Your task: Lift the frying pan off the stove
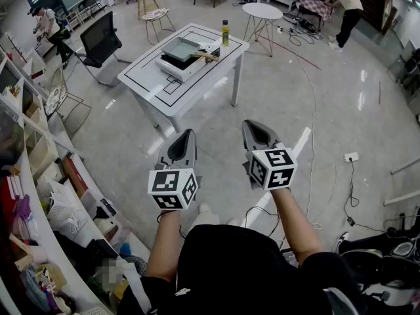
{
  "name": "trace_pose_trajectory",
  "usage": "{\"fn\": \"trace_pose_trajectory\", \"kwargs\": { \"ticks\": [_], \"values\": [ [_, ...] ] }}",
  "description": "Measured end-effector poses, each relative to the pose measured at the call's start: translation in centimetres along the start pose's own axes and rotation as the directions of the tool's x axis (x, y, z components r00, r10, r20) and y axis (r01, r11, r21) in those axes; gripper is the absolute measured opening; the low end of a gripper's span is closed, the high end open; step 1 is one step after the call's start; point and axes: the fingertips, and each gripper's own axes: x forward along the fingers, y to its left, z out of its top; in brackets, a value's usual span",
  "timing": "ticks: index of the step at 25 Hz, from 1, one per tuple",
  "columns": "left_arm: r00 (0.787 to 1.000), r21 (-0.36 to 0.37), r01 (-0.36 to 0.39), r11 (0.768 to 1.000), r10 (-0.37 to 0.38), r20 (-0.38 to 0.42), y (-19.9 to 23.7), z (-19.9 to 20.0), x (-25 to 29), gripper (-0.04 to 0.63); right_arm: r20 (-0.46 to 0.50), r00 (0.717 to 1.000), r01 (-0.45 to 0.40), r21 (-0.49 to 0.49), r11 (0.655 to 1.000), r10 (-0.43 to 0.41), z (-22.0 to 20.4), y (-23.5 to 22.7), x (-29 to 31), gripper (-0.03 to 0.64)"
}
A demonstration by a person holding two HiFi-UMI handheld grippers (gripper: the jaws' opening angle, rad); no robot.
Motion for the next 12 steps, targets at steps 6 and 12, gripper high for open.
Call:
{"fn": "trace_pose_trajectory", "kwargs": {
  "ticks": [6, 12],
  "values": [
    [1.000, 0.002, 0.006, 1.000, -0.006, 0.001, -0.7, 0.1, -0.1, 0.011, 0.014, 1.000, -0.017, 0.050, 0.999, 0.016, 0.2, -0.3, -0.5, 0.002],
    [1.000, 0.027, 0.004, 1.000, -0.003, -0.012, -1.7, -0.3, -0.1, 0.011, 0.003, 0.999, -0.039, 0.044, 0.998, 0.038, -0.2, -0.7, -1.1, 0.002]
  ]
}}
